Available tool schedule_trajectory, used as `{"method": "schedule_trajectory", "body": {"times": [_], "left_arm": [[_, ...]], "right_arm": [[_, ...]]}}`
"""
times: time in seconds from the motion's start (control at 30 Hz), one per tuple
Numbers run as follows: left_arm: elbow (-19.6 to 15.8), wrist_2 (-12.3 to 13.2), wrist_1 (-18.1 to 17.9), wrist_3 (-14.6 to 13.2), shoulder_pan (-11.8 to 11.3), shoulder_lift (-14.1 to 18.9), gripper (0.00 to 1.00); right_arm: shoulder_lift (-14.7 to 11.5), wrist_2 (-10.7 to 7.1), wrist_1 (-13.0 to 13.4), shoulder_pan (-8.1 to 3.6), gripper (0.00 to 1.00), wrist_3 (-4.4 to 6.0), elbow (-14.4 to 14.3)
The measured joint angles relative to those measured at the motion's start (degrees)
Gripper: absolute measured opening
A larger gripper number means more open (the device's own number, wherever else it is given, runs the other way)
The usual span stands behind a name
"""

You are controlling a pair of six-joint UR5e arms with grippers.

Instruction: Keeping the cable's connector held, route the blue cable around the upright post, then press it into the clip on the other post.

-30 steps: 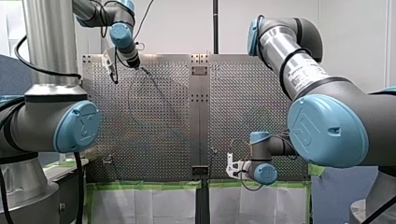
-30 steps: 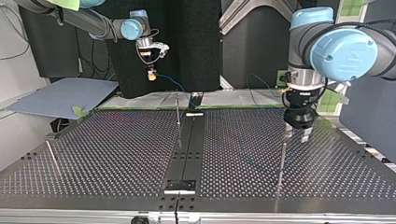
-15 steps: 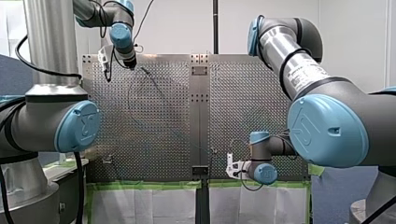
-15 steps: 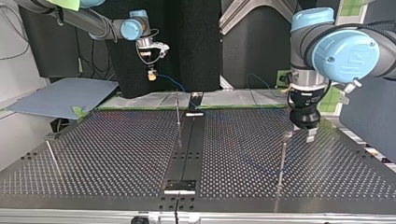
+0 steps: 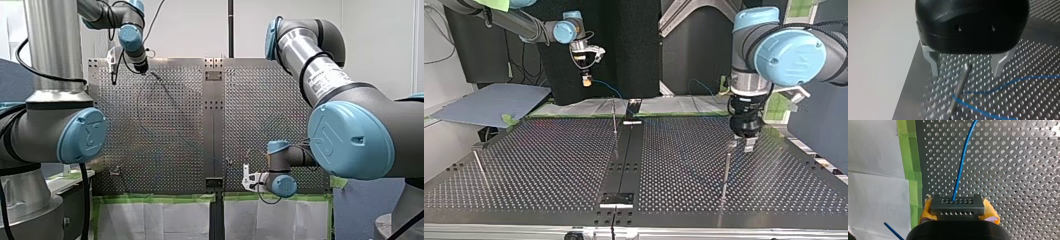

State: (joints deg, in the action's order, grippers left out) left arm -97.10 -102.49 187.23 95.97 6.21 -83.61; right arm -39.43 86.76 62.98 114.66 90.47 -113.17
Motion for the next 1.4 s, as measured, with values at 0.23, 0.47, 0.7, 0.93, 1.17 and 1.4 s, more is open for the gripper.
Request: {"method": "schedule_trajectory", "body": {"times": [0.23, 0.47, 0.7, 0.93, 1.17, 1.4], "left_arm": [[0.00, 3.56, -1.13, -3.71, 2.25, -0.12, 1.00], [0.69, 4.31, -4.61, -7.47, 5.64, -2.87, 1.00], [3.98, 0.93, -7.94, -9.16, 9.35, -6.55, 1.00], [5.30, -1.78, -8.91, -9.27, 13.30, -10.50, 1.00], [5.35, 1.01, -9.13, -10.43, 15.46, -14.39, 1.00], [5.85, 2.43, -9.12, -10.81, 14.82, -18.19, 1.00]], "right_arm": [[0.00, 0.00, 0.00, 0.08, 0.00, -0.07, 0.00], [-0.01, 0.00, 0.14, 0.18, 0.00, -0.16, 0.04], [-0.02, 0.00, 0.00, 0.16, 0.00, -0.19, 0.05], [-0.05, 0.00, 0.04, 0.02, 0.00, -0.19, 0.05], [-0.03, 0.00, 0.19, 0.00, 0.00, -0.18, 0.07], [-0.05, 0.00, 0.28, 0.07, 0.00, -0.14, 0.09]]}}
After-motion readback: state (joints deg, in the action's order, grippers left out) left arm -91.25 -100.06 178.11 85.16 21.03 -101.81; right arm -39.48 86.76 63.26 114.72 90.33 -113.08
